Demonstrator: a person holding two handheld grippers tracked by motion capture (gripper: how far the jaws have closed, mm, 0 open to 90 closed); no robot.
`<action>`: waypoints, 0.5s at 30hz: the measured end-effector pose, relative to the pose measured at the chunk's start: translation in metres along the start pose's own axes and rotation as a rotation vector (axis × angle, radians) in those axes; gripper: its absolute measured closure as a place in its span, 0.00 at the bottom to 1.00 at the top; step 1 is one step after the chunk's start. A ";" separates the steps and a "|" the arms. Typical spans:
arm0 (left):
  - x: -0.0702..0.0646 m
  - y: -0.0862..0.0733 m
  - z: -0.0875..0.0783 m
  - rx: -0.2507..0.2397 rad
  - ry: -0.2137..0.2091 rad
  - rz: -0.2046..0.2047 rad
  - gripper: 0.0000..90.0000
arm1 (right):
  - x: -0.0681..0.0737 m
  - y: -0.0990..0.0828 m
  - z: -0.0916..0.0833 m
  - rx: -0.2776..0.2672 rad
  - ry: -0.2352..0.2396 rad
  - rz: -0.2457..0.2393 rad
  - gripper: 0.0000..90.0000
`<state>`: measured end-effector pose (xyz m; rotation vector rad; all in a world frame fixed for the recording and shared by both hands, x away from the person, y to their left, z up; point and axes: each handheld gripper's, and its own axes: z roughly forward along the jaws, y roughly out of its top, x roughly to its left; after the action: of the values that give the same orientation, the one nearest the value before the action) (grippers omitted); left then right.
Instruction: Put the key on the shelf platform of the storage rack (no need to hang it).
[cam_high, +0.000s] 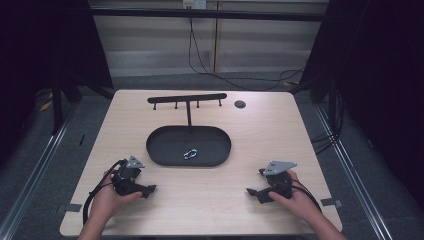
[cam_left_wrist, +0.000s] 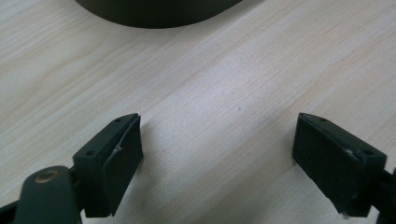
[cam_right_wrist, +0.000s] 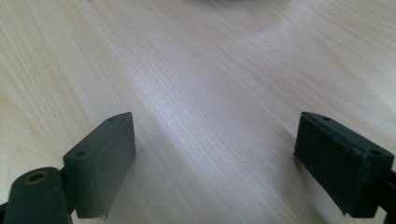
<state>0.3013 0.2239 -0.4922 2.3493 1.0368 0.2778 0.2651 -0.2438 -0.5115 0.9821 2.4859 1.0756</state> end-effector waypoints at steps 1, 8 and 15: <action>0.000 -0.001 0.000 -0.009 0.002 0.004 0.17 | 0.000 0.000 0.000 0.000 0.000 0.000 0.13; 0.002 -0.004 0.001 -0.031 -0.001 0.014 0.14 | 0.000 0.000 0.000 0.001 -0.002 0.001 0.13; 0.003 -0.007 0.001 -0.051 -0.003 0.019 0.13 | 0.000 0.000 0.000 -0.001 -0.003 0.002 0.13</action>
<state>0.2995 0.2292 -0.4966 2.3138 0.9949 0.3042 0.2647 -0.2437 -0.5116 0.9859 2.4826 1.0749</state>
